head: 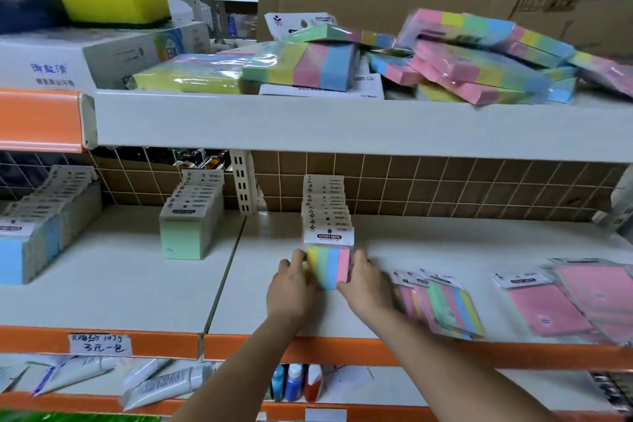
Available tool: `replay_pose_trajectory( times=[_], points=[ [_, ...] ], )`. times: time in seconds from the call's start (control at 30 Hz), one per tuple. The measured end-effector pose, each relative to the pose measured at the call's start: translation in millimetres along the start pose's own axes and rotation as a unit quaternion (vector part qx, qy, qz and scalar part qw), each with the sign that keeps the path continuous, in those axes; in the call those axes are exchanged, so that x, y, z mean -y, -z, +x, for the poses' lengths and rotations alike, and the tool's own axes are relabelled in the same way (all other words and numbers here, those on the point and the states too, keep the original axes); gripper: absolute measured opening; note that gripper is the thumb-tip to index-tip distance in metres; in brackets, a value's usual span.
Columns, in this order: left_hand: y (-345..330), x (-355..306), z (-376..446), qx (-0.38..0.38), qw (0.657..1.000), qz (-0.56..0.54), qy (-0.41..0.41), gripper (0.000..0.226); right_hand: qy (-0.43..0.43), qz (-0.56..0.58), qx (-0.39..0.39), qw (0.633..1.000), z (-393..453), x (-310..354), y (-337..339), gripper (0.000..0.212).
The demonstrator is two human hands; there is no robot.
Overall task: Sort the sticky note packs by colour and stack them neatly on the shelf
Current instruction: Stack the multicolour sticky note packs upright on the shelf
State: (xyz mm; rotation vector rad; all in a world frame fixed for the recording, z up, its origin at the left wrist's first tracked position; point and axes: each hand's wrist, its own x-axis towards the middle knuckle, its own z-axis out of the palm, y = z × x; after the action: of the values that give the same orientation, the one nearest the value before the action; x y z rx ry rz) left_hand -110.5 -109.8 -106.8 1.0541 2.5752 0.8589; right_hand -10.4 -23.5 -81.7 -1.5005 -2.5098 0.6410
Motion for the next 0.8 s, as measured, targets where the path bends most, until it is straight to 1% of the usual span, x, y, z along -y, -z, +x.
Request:
replay_pose_trajectory(
  times=[0.2,0.37,0.47,0.67,0.8],
  points=[
    [1,5,8,0.02,0.999,-0.021,0.03,0.024,-0.001,-0.006,0.024,1.0,9,-5,-6,0.037],
    [0,5,10,0.033,0.999,-0.01,0.037,0.024,0.006,-0.021,0.025,0.999,11,-5,-8,0.035],
    [-1,6,12,0.038,0.998,-0.021,0.045,0.024,0.004,-0.022,0.024,0.999,12,-4,-9,0.035],
    [-2,3,10,0.03,0.998,-0.013,0.049,0.027,0.0,-0.019,0.041,0.999,15,-4,-5,0.038],
    [-2,0,7,0.016,0.997,-0.042,0.068,0.033,0.008,0.016,0.073,0.997,14,-7,10,0.043]
  ],
)
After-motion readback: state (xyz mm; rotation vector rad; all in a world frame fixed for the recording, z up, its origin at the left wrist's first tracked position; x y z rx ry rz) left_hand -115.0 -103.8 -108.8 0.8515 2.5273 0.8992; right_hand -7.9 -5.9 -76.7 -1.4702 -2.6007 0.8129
